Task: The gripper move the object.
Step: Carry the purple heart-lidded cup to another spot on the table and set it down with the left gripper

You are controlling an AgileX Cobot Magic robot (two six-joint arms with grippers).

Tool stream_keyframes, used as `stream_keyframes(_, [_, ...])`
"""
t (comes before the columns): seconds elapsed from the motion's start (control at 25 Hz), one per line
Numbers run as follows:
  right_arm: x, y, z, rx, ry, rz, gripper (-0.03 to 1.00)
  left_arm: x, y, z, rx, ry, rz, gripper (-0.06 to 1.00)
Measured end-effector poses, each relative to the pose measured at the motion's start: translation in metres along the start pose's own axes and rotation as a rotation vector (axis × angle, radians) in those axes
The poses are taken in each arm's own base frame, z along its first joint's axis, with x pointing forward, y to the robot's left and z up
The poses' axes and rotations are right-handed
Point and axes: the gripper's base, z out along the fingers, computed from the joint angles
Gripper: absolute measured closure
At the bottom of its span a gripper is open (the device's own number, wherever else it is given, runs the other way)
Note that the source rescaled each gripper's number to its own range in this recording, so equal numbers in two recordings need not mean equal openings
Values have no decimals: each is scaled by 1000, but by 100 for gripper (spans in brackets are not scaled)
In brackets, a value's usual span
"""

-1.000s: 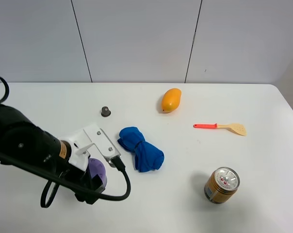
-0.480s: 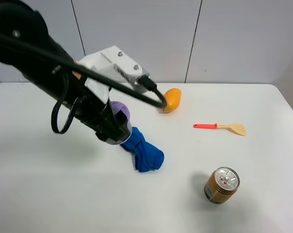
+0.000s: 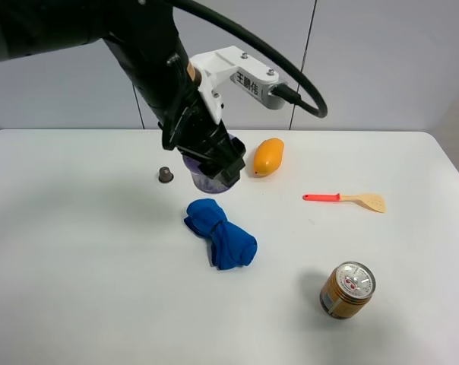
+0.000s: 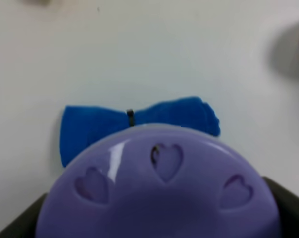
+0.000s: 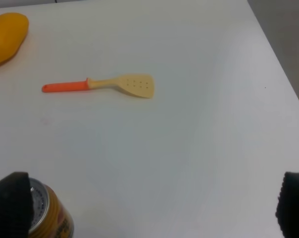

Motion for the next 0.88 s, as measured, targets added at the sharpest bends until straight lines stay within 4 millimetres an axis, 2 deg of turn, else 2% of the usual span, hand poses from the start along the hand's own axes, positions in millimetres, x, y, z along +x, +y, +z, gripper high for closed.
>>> stream_keyframes(0.44, [0, 0, 0, 0, 0, 0, -3, -39, 10, 55, 0, 9, 4, 93])
stream_keyframes(0.68, [0, 0, 0, 0, 0, 0, -3, -48, 11, 87, 6, 30, 19, 93])
stream_keyframes(0.88, [0, 0, 0, 0, 0, 0, -3, -46, 13, 120, 12, 66, 44, 93])
